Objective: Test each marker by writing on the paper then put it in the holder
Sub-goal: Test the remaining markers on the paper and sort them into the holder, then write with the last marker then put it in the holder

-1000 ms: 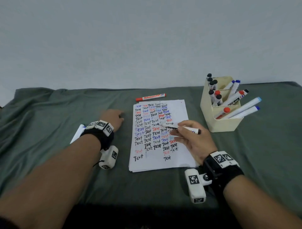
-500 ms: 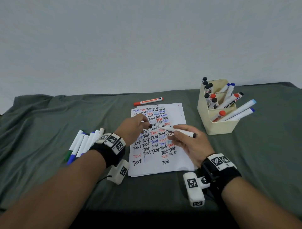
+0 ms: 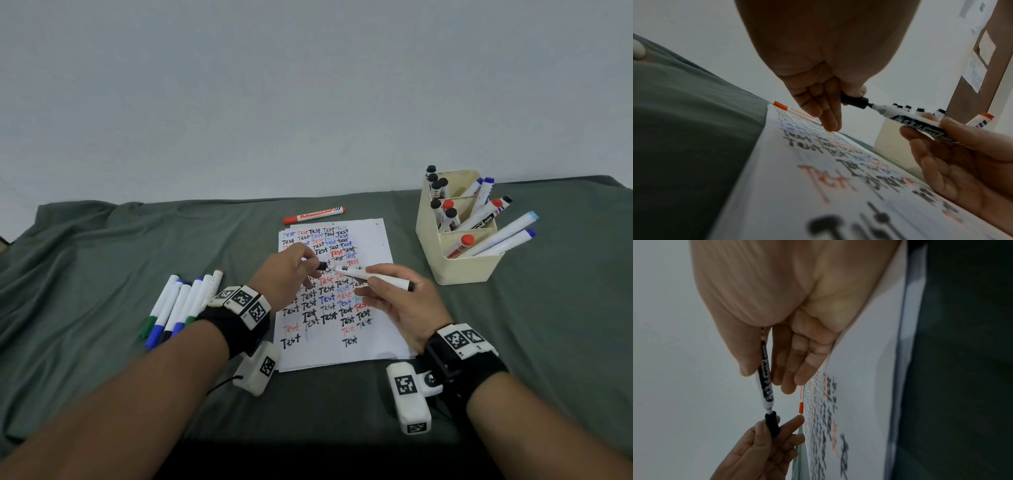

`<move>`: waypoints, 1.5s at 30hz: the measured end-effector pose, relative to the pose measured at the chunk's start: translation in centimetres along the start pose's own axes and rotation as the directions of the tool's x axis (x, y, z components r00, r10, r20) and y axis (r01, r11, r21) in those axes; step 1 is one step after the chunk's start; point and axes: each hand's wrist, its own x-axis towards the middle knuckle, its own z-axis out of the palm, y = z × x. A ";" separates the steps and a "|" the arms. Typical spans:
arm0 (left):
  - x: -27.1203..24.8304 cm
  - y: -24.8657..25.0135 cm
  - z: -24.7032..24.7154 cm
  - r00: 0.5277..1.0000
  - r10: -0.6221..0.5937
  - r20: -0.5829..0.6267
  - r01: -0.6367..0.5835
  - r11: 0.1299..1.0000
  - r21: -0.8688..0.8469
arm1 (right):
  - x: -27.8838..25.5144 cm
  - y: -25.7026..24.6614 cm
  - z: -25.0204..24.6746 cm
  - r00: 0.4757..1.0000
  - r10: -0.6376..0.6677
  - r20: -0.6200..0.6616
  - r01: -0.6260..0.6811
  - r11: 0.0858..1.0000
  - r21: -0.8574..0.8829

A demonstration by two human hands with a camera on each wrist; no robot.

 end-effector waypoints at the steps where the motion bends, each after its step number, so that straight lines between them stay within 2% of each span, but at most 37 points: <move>1: 0.0 0.0 0.0 1.000 -0.001 -0.002 0.001 1.000 -0.015 | 0.0 0.0 0.0 1.000 0.000 -0.001 0.000 1.000 0.001; 5: -0.3 0.6 0.1 0.996 0.057 0.066 -0.056 0.998 -0.008 | 0.0 0.2 0.0 1.000 0.002 0.007 -0.002 1.000 -0.015; 9: -0.5 1.3 0.6 0.988 0.101 0.117 -0.114 0.987 0.111 | 0.1 0.2 0.0 1.000 0.004 -0.002 -0.004 1.000 -0.024; 13: -0.3 2.2 0.7 0.981 0.074 0.180 -0.124 0.952 0.281 | 0.1 0.3 0.1 1.000 0.005 -0.017 -0.005 0.999 -0.039; 18: 0.3 2.9 0.1 0.977 0.083 0.197 -0.146 0.932 0.331 | 0.2 -0.2 0.1 1.000 0.026 -0.011 -0.027 0.999 -0.037; 21: 0.7 2.6 -0.1 0.973 0.091 0.213 -0.179 0.881 0.439 | 0.2 -0.3 0.1 0.999 0.037 -0.039 -0.038 0.999 -0.025; 22: 0.8 1.9 0.1 0.978 0.054 0.199 -0.152 0.841 0.520 | 0.2 -0.3 0.0 0.998 0.043 -0.053 -0.043 0.999 -0.013; 24: 0.5 0.1 0.6 0.981 -0.116 0.158 -0.031 0.705 0.709 | 0.2 -0.3 0.0 0.996 0.048 -0.078 -0.049 0.999 -0.005; 26: 0.2 -1.6 1.0 0.939 -0.296 0.177 0.053 0.631 0.774 | 0.3 -0.3 0.0 0.994 0.049 -0.098 -0.053 0.998 -0.043; 28: 0.4 -2.3 1.1 0.893 -0.383 0.236 0.087 0.661 0.745 | 0.3 -0.4 0.1 0.993 0.050 -0.108 -0.058 0.995 -0.080; 34: 1.0 -2.2 1.0 0.850 -0.452 0.271 0.125 0.673 0.729 | 0.0 -0.9 1.3 0.980 0.005 -0.197 -0.021 0.997 -0.077; 37: 1.1 -1.9 0.8 0.836 -0.469 0.285 0.135 0.679 0.721 | 0.1 -2.3 3.2 0.982 -0.091 -0.163 0.054 0.975 -0.216; 39: 1.2 -1.6 0.7 0.823 -0.486 0.293 0.145 0.680 0.719 | 0.4 -4.5 4.7 0.970 -0.214 -0.113 0.172 0.938 -0.302; 42: 1.1 -1.3 0.4 0.811 -0.493 0.315 0.141 0.687 0.712 | 1.7 -9.4 6.1 0.905 -0.423 -0.037 0.361 0.811 -0.460; 45: 0.9 -1.1 0.2 0.813 -0.487 0.319 0.138 0.693 0.708 | 3.3 -15.1 5.7 0.809 -0.586 -0.043 0.419 0.627 -0.657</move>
